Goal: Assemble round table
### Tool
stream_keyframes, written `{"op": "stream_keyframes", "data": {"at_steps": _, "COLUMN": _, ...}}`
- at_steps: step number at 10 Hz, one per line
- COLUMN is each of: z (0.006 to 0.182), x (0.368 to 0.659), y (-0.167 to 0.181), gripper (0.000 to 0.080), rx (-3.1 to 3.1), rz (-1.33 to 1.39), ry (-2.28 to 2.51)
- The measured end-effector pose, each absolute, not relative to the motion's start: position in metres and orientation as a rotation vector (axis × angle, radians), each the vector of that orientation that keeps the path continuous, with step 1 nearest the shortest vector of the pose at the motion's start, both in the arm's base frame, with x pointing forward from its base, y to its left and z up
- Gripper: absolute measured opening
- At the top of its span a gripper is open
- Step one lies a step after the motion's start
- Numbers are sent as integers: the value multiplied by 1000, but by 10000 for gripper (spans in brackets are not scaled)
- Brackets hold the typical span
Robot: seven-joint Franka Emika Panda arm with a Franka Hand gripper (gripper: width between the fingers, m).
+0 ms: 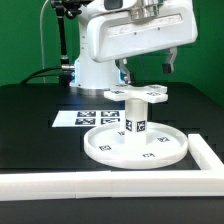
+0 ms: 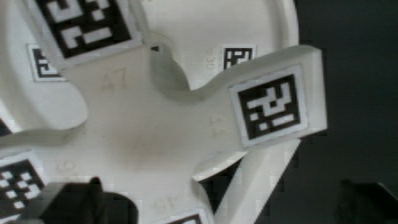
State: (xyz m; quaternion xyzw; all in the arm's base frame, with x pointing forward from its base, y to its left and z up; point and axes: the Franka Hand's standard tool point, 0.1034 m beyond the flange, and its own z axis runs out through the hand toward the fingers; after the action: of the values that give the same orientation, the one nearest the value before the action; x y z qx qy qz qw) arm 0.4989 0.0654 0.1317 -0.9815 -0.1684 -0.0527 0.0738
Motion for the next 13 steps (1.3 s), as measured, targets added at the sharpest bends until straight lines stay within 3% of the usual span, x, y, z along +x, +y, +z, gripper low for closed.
{"op": "stream_keyframes", "data": {"at_steps": 6, "z": 132, "x": 501, "y": 56, "gripper": 648, "rx": -2701, "rz": -173, "ry": -1469}}
{"op": "stream_keyframes", "data": {"at_steps": 13, "z": 117, "x": 500, "y": 52, "gripper": 648, "rx": -2530, "rz": -144, "ry": -1772}}
